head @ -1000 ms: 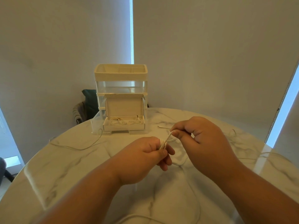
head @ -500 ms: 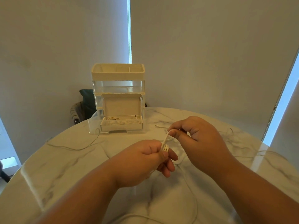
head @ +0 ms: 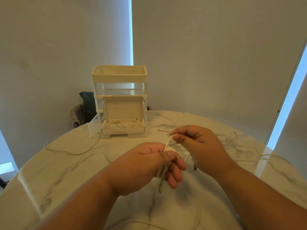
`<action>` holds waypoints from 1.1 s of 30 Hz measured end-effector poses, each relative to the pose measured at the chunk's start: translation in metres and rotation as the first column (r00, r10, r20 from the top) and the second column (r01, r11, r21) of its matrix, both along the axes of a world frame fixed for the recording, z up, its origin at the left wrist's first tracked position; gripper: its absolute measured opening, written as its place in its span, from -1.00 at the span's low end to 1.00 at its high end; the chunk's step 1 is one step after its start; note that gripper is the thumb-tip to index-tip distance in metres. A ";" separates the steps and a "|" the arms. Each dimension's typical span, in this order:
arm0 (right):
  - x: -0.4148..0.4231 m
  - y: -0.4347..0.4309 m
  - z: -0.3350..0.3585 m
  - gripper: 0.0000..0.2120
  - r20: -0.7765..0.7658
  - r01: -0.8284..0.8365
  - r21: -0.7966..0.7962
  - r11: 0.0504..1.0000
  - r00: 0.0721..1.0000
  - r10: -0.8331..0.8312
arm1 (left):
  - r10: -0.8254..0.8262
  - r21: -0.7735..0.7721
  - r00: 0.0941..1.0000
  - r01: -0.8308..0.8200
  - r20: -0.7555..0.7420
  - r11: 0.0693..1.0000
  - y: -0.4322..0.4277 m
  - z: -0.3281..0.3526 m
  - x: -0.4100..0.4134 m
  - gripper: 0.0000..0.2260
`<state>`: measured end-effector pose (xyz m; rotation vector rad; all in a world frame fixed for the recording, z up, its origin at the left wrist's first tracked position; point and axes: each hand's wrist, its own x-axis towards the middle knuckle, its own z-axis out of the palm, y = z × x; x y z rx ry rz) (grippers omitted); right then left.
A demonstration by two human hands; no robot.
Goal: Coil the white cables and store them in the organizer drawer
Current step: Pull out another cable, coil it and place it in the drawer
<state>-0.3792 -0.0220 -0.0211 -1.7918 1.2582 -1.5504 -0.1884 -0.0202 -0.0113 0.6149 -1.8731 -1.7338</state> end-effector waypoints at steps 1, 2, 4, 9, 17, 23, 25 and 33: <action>0.000 -0.001 -0.002 -0.89 0.002 -0.012 0.013 1.000 1.000 0.012 | 0.003 0.014 1.000 -0.002 -0.017 1.000 -0.001 0.000 0.000 -0.71; 0.000 -0.003 -0.005 -0.89 0.006 -0.022 0.030 0.999 1.000 0.022 | 0.008 0.027 0.999 -0.007 -0.039 1.000 -0.002 0.000 0.001 -0.71; 0.001 -0.005 -0.009 -0.88 0.018 -0.036 0.075 0.997 0.999 0.035 | 0.018 0.055 0.995 -0.012 -0.095 0.998 -0.002 0.000 0.001 -0.70; 0.001 -0.008 -0.013 -0.89 0.006 -0.049 0.112 0.993 0.999 0.049 | 0.033 0.093 0.987 -0.019 -0.158 0.996 -0.003 -0.004 0.000 -0.70; 0.005 -0.006 -0.017 -0.80 -0.024 -0.213 0.246 0.946 0.974 0.225 | -0.003 0.126 0.950 0.044 -0.313 0.991 -0.006 0.000 0.007 -0.69; 0.008 -0.007 -0.018 -0.75 0.038 -0.234 0.288 0.929 0.972 0.233 | 0.023 0.173 0.936 0.040 -0.352 0.984 -0.004 0.001 0.006 -0.69; 0.009 -0.004 -0.019 -0.76 0.067 -0.274 0.315 0.909 0.961 0.267 | 0.068 0.187 0.919 0.006 -0.389 0.982 -0.003 0.005 0.007 -0.70; 0.030 0.007 -0.025 -0.82 -0.329 -0.086 0.429 0.899 0.912 0.244 | 0.500 0.492 0.627 -0.206 -0.597 0.846 -0.022 0.009 0.013 -0.78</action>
